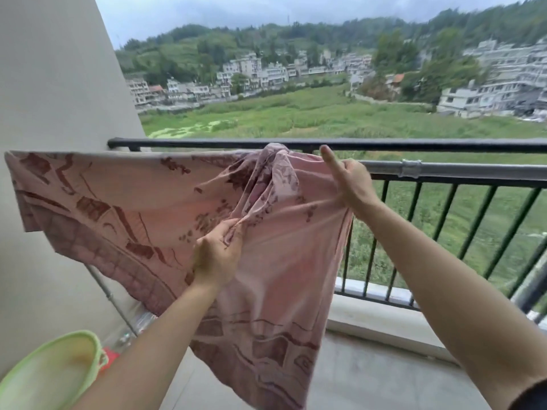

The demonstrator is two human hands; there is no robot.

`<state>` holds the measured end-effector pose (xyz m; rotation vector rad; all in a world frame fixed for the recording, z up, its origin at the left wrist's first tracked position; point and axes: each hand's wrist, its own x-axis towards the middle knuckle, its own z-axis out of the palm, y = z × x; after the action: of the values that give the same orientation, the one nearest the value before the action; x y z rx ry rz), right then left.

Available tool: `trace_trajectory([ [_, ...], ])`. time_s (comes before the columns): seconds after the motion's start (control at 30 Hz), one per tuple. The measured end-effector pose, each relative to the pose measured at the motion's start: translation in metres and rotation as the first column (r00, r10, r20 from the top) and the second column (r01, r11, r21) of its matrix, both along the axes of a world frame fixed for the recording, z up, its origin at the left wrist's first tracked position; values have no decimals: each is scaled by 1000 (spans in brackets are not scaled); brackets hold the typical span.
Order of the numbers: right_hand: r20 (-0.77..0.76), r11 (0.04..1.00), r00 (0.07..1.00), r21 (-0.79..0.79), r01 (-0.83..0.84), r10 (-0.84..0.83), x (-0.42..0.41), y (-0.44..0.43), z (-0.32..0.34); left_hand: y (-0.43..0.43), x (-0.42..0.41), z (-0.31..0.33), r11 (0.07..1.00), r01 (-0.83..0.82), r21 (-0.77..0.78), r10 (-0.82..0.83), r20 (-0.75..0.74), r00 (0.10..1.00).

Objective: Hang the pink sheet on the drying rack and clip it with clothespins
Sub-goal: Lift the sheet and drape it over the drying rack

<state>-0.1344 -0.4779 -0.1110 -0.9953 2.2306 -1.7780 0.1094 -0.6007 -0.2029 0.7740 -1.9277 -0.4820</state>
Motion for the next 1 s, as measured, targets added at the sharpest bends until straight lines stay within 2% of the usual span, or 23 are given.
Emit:
trace_trajectory([
  [0.07,-95,998,995,61,-35,41,-27,25,1,19,-21,3,1000,-10,-27,11,38,999],
  [0.2,-110,999,994,-24,26,-28,-67,72,-20,45,-59,8,988,-21,-152,47,168,985],
  [0.33,-247,995,964,-40,90,-97,-89,115,-48,51,-102,27,966,-2,-259,31,107,994],
  [0.4,-242,1000,970,-10,23,-25,-87,127,-54,44,-125,44,955,-1,-295,28,89,996],
  [0.47,-218,991,969,100,-93,113,-81,133,-56,35,-148,63,941,27,-336,17,127,992],
  [0.57,-100,953,962,199,-229,252,-68,133,-54,20,-177,84,938,114,-327,-16,288,957],
  [0.63,15,937,947,140,-321,322,-62,130,-50,9,-186,88,942,151,-300,-36,359,933],
  [0.73,241,895,862,-112,-432,446,-52,121,-43,2,-189,91,945,118,-304,-50,223,974],
  [0.77,329,876,814,-235,-421,479,-50,115,-42,1,-189,91,945,97,-313,-45,170,984],
  [0.83,521,872,714,-406,-275,467,-45,99,-43,-4,-187,91,945,90,-315,-54,122,991],
  [0.9,626,905,673,-391,-166,393,-39,81,-51,-12,-184,90,947,106,-302,-80,98,992],
  [0.93,628,923,684,-333,-194,371,-36,73,-53,-17,-182,90,949,113,-295,-93,82,992],
  [1.0,583,907,698,-216,-362,417,-26,63,-52,-25,-177,92,956,127,-265,-122,33,992],
])
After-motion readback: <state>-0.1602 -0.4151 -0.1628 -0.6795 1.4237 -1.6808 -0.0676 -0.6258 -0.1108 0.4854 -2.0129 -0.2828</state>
